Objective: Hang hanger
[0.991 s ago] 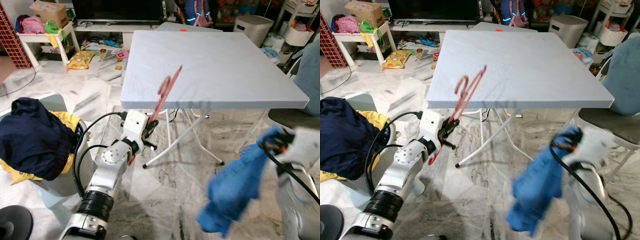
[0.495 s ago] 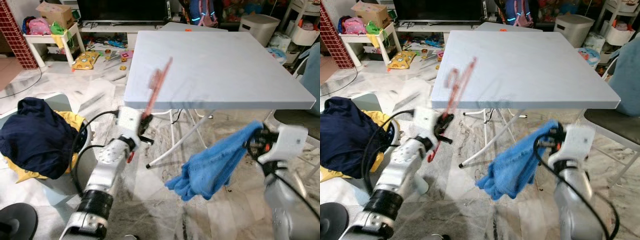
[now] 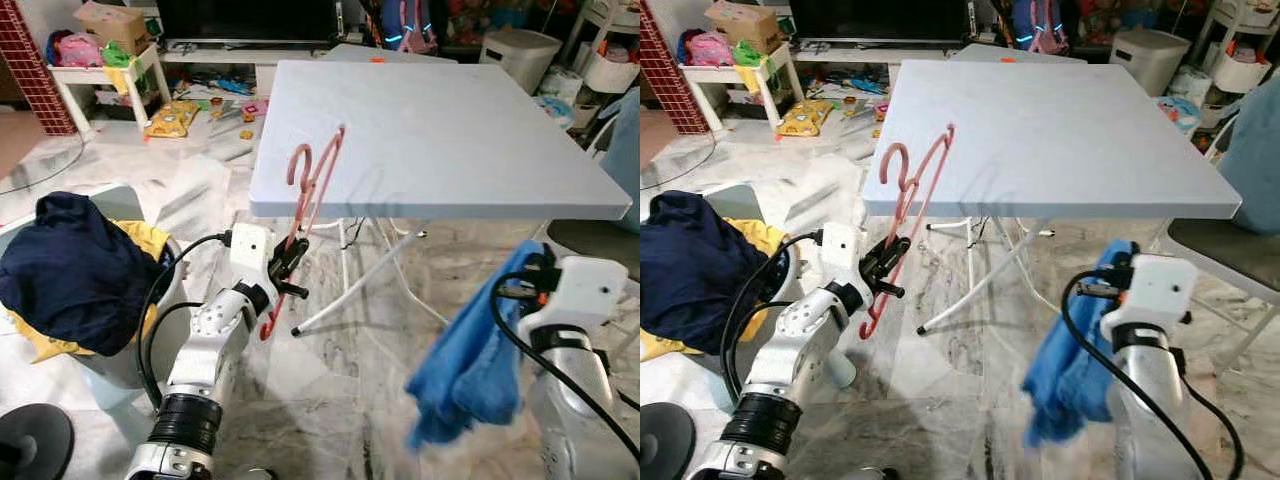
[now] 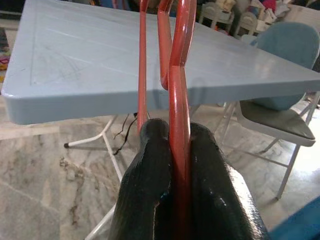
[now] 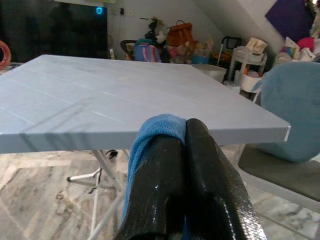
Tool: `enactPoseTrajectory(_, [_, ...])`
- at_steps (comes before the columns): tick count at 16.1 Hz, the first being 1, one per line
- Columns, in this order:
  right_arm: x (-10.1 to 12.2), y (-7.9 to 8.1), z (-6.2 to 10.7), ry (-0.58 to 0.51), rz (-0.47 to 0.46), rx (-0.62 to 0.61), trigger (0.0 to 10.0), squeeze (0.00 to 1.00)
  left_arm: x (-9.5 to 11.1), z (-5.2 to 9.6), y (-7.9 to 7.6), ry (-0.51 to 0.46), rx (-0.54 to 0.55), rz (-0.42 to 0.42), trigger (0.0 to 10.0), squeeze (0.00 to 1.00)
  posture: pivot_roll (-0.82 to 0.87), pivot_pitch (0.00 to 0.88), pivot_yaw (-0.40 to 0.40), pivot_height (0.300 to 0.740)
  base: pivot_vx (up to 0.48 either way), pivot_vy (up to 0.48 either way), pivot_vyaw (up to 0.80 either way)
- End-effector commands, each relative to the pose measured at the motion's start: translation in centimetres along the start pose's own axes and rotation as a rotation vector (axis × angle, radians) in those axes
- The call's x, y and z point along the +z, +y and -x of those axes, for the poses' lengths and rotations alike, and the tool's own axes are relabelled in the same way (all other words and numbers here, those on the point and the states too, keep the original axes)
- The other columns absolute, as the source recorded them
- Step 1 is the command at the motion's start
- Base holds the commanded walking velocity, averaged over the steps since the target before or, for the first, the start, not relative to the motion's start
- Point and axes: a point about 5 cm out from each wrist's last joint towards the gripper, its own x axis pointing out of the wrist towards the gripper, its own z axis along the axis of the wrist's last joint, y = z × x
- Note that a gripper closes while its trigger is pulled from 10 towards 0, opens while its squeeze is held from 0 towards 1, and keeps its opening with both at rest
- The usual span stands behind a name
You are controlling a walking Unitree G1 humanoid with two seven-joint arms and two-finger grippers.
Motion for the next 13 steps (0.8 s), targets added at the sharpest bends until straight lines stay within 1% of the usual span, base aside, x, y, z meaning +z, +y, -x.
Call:
enactPoseTrajectory(1, [0.9,-0.6,0.5,-0.034,-0.005,-0.016,10.0,0.00,1.3,0.1,0.4,-0.021,-0.008,-0.014,10.0,0.00,0.06,0.000,-0.030,0.740,0.000,0.000,0.00])
enactPoseTrajectory(3, [0.8,-0.8,1.2,-0.026,-0.002,-0.012,10.0,0.00,1.6,0.6,0.9,-0.019,0.005,-0.010,10.0,0.00,0.07,0.000,-0.033,0.740,0.000,0.000,0.00])
enactPoseTrajectory(4, [0.7,-1.3,1.8,-0.009,0.007,-0.012,10.0,0.00,1.3,1.7,1.0,-0.008,0.019,-0.019,10.0,0.00,0.07,0.000,-0.033,0.740,0.000,0.000,0.00])
enactPoseTrajectory(5, [0.6,-1.9,2.1,0.002,0.011,-0.019,10.0,0.00,0.7,2.7,0.9,0.008,0.025,-0.033,10.0,0.00,0.07,0.000,-0.031,0.740,0.000,0.000,0.00])
enactPoseTrajectory(6, [0.8,-2.4,1.9,-0.005,0.010,-0.036,10.0,0.00,0.1,3.6,0.4,0.019,0.005,-0.066,10.0,0.00,0.07,0.000,-0.033,0.740,0.000,0.000,0.00])
enactPoseTrajectory(7, [1.1,-2.6,1.6,-0.015,0.012,-0.041,10.0,0.00,0.4,3.5,0.3,0.001,0.010,-0.094,10.0,0.00,0.07,0.000,-0.035,0.740,0.000,0.000,0.00])
enactPoseTrajectory(8, [1.4,-2.5,1.2,-0.028,0.009,-0.040,10.0,0.00,0.9,3.1,0.6,-0.029,0.033,-0.108,10.0,0.00,0.08,0.000,-0.037,0.740,0.000,0.000,0.00])
enactPoseTrajectory(10, [1.7,-2.2,0.9,-0.038,0.006,-0.026,10.0,0.00,1.3,2.8,0.7,-0.043,0.058,-0.098,10.0,0.00,0.08,0.000,-0.041,0.740,0.000,0.000,0.00])
enactPoseTrajectory(13, [2.0,-1.7,0.4,-0.053,-0.001,0.002,10.0,0.00,1.5,2.8,0.3,-0.049,0.043,-0.101,10.0,0.00,0.08,0.000,-0.044,0.740,0.329,0.000,0.00])
